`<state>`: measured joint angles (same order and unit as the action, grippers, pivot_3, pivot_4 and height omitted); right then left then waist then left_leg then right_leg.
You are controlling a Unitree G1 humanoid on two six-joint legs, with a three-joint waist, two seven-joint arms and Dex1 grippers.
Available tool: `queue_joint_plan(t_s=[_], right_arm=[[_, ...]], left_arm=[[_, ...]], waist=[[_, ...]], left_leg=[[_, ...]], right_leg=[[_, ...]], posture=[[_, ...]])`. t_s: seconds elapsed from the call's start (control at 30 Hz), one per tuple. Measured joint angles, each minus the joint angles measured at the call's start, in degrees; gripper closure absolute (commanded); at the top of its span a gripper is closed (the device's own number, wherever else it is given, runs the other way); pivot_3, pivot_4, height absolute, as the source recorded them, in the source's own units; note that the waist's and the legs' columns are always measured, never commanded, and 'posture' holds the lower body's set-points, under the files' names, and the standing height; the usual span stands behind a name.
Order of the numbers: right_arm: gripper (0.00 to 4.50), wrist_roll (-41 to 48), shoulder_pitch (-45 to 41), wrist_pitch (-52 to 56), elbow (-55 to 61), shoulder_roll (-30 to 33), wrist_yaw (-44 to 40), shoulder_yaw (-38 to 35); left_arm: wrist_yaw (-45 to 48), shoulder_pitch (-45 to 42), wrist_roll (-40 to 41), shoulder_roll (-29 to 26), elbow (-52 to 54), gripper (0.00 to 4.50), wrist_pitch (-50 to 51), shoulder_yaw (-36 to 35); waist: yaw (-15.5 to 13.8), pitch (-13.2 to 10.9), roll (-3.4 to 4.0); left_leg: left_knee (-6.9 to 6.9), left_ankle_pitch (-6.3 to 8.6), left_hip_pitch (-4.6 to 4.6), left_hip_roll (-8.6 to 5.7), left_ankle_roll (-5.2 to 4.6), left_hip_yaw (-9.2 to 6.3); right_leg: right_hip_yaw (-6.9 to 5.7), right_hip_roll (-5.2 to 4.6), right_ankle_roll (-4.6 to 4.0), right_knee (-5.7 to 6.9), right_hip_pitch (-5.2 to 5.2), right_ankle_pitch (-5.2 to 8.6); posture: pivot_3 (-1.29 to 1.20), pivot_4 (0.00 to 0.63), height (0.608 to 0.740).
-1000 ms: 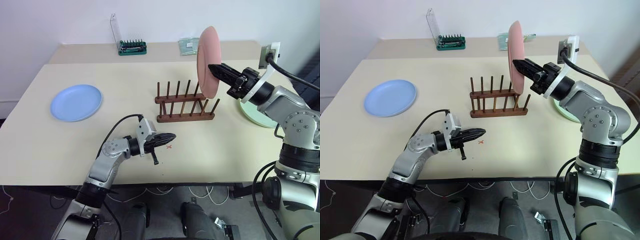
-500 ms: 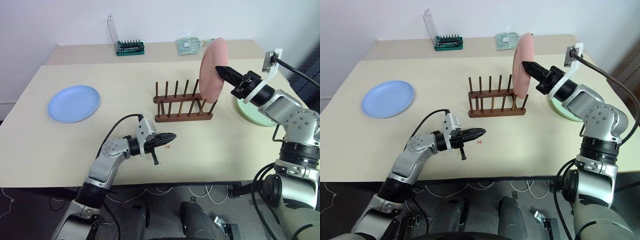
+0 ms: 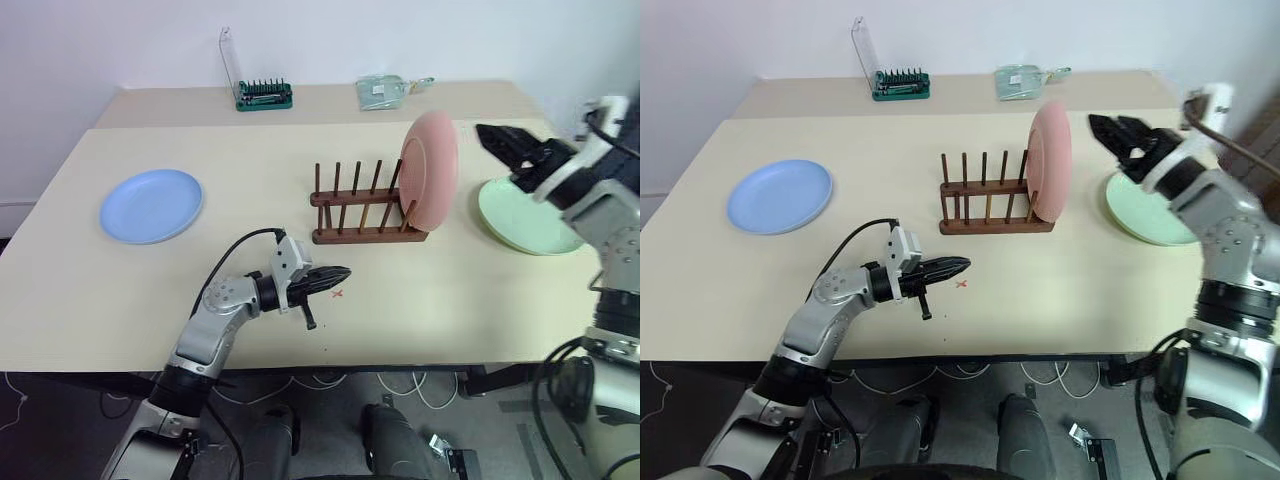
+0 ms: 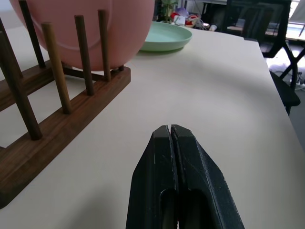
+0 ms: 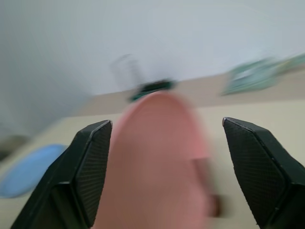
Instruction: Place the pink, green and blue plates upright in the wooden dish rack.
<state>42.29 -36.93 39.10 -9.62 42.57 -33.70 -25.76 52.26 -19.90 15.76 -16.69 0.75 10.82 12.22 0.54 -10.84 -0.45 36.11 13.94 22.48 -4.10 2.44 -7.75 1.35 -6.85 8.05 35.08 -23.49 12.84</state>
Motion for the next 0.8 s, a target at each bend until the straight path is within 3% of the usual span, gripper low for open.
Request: queue_joint_plan(t_s=[0.13, 0.23, 0.5, 0.63, 0.8], right_arm=[[0.66, -8.3, 8.1, -5.4, -0.7, 6.4, -3.6, 2.5], [0.66, -19.4, 12.5, -13.5, -3.4, 9.7, -5.4, 10.9], [0.66, -39.5, 9.6, -30.7, -17.2, 9.8, -6.0, 26.7], [1.83, -45.1, 5.1, -34.7, -26.0, 8.2, -3.2, 29.3], [4.40, -47.4, 4.3, -37.5, -30.1, 7.6, -1.9, 29.6]], left_arm=[[0.0, 0.1, 0.0, -0.1, 0.2, 4.50, 0.1, 0.0], [0.2, 0.0, 0.0, 0.1, 0.2, 4.50, 0.2, 0.1], [0.7, -0.5, 0.0, 0.2, 0.1, 4.50, 0.1, 0.4], [0.5, -0.4, 0.0, 0.2, 0.2, 4.50, 0.1, 0.4], [-0.1, 0.3, 0.0, -0.1, 0.3, 4.50, 0.1, 0.3]], waist=[[0.4, 0.0, 0.00], [0.9, 0.1, 0.12], [0.4, 0.1, 0.13], [0.3, 0.0, 0.12], [0.2, 0.0, 0.12]], left_leg=[[0.01, 0.01, -0.07, 0.03, -0.01, 0.12], [0.00, 0.01, -0.16, 0.08, -0.01, 0.26], [0.04, 0.00, -0.11, 0.04, 0.00, 0.26], [0.02, 0.00, -0.11, 0.04, 0.00, 0.24], [0.03, 0.00, -0.11, 0.03, 0.01, 0.23]], right_leg=[[0.06, 0.00, 0.00, 0.00, 0.03, 0.00], [0.13, 0.01, 0.01, 0.02, 0.02, 0.01], [0.17, 0.01, 0.01, 0.00, 0.02, 0.01], [0.17, 0.01, 0.00, -0.01, 0.02, 0.01], [0.18, 0.01, 0.00, -0.02, 0.04, 0.01]], posture=[[0.00, 0.150, 0.740], [0.00, 0.150, 0.740], [0.00, 0.150, 0.740], [0.00, 0.150, 0.740], [0.00, 0.150, 0.740]])
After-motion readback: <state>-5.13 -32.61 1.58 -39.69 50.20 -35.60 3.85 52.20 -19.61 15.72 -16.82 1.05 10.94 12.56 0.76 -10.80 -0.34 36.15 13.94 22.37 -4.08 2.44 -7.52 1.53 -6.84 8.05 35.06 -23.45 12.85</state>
